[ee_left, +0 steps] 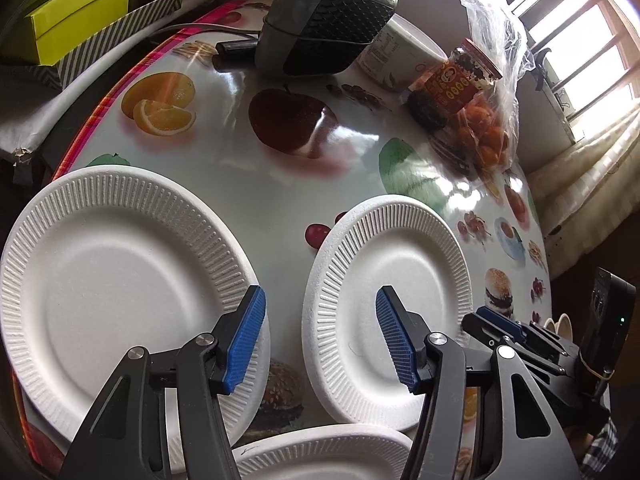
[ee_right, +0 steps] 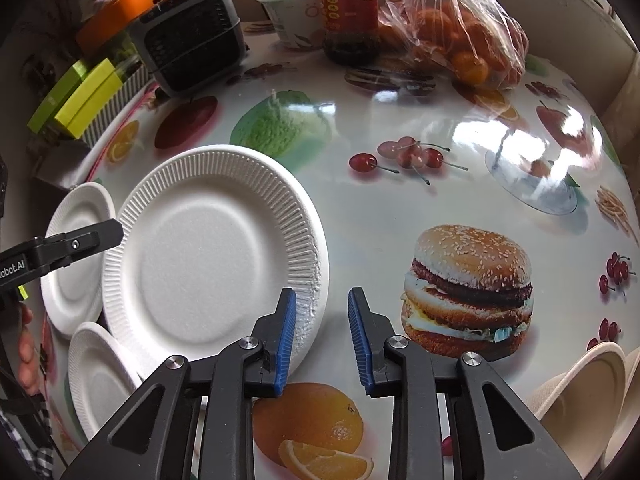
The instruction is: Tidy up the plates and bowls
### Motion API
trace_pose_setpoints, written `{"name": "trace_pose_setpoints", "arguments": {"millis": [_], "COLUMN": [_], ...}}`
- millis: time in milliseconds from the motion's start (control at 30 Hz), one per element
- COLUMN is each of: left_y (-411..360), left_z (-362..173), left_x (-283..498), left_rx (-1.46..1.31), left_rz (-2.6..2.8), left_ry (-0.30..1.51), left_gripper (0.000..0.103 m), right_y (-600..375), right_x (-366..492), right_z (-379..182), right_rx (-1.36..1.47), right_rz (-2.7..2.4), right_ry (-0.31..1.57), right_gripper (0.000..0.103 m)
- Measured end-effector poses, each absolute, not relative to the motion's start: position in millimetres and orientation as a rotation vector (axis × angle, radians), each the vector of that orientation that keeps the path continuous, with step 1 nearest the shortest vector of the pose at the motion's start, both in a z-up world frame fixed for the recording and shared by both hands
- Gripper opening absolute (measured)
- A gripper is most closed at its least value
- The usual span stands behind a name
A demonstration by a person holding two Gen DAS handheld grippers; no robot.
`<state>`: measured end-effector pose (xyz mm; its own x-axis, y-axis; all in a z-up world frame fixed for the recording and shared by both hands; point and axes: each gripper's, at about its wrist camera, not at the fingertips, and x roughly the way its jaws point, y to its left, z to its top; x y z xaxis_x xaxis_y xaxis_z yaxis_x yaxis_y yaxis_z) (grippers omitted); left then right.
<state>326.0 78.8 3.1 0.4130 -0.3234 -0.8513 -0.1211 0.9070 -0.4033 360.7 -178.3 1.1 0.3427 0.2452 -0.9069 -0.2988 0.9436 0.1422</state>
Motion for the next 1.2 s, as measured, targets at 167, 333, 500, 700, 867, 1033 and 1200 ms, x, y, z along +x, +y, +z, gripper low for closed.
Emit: {"name": "trace_pose_setpoints", "arguments": {"millis": [167, 333, 500, 700, 867, 1033, 1200], "left_y": [75.4, 75.1, 74.3, 74.0, 70.6, 67.4, 64.1], "left_z": [-0.8, -1.3, -1.6, -2.0, 0.7, 1.7, 3.9], "left_x": [326.9, 326.2, 326.2, 325.7, 327.2, 327.8, 328.7], "left_rx": [-0.441, -0.439, -0.432, -0.43, -0.427, -0.428, -0.428], "left_rz": [-0.146, -0.151, -0.152, -0.155, -0.159, -0.163, -0.172], "left_ry": [1.164, 1.171, 1.171, 1.17, 1.164, 1.163, 1.156], "left_gripper": [0.045, 0.033, 0.03, 0.027, 0.027, 0.027, 0.027], "right_y": [-177.5, -177.7, -176.5, -179.1, -182.7, -192.0, -199.0], "right_x": [361.5, 361.4, 361.2, 360.3, 358.5, 359.4, 359.1], "right_z": [-0.4, -0.3, -0.3, 0.1, 0.9, 5.2, 13.4], "right_rx": [-0.052, -0.051, -0.053, -0.034, -0.016, 0.034, 0.056], "right_rz": [0.362, 0.363, 0.364, 0.369, 0.366, 0.353, 0.346], "right_ry": [1.169, 1.166, 1.166, 1.165, 1.162, 1.146, 1.121], "right_gripper": [0.02, 0.015, 0.014, 0.012, 0.012, 0.012, 0.012]}}
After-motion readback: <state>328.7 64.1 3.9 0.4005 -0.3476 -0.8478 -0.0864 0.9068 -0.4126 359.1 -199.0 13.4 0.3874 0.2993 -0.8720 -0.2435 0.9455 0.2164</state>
